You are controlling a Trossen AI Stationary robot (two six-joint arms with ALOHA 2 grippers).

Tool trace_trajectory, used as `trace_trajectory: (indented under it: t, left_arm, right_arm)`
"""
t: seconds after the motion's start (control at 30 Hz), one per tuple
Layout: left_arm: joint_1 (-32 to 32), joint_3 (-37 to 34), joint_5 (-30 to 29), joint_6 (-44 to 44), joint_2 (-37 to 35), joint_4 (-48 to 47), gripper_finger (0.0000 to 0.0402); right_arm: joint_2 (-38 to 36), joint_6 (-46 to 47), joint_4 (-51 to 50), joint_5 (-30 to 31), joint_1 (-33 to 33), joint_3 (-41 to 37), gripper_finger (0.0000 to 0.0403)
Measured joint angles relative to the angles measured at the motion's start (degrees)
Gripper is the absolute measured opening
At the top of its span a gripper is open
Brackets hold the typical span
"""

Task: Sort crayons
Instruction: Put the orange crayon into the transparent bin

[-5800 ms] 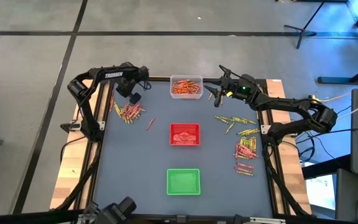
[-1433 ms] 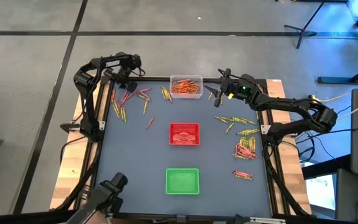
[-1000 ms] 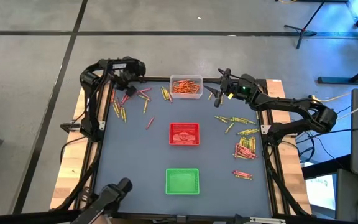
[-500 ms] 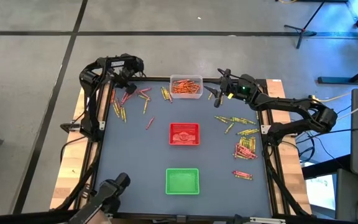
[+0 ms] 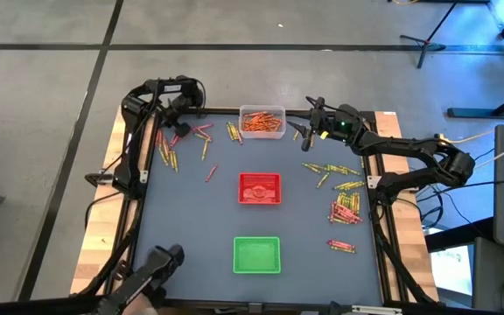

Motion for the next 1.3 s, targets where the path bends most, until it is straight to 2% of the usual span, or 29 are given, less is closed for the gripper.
trace_trajectory:
  t: [0.3, 0.5, 0.67, 0.97, 1.17, 1.3]
  left_arm:
    - [-3.6, -0.5, 0.3, 1.4, 0.0, -0.7, 0.0]
    - [-2.3, -0.5, -1.1, 0.7, 0.0, -1.9, 0.0]
    - [0.5, -0.6, 5.3, 2.7, 0.1, -0.7, 0.0]
    - [1.0, -0.4, 10.3, 6.8, 0.2, -0.3, 0.0]
    - [-2.5, -0.4, 10.2, 7.8, 0.1, -0.9, 0.0]
    - [-6.8, -0.5, 8.1, 8.1, -1.9, -0.4, 0.0]
  right_arm:
    - [0.0, 0.0, 0.0, 0.0, 0.0, 0.0, 0.0137]
    - [0.0, 0.0, 0.0, 0.0, 0.0, 0.0, 0.0137]
    - [0.0, 0.0, 0.0, 0.0, 0.0, 0.0, 0.0137]
    - [0.0, 0.0, 0.0, 0.0, 0.0, 0.0, 0.0137]
    - [0.0, -0.1, 0.0, 0.0, 0.0, 0.0, 0.0137]
    - [0.0, -0.1, 0.0, 0.0, 0.0, 0.0, 0.0137]
